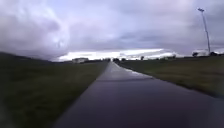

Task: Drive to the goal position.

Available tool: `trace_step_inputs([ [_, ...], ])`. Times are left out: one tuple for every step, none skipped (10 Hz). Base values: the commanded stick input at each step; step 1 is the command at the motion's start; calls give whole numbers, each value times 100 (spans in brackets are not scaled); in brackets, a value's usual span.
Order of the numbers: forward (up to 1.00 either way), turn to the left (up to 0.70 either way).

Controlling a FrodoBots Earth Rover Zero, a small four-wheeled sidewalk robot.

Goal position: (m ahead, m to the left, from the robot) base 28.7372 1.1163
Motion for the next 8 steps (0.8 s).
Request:
trace_step_inputs([
  [70,0],
  [70,0],
  [70,0],
  [70,0],
  [70,0],
  [70,0],
  [70,0],
  [70,0],
])
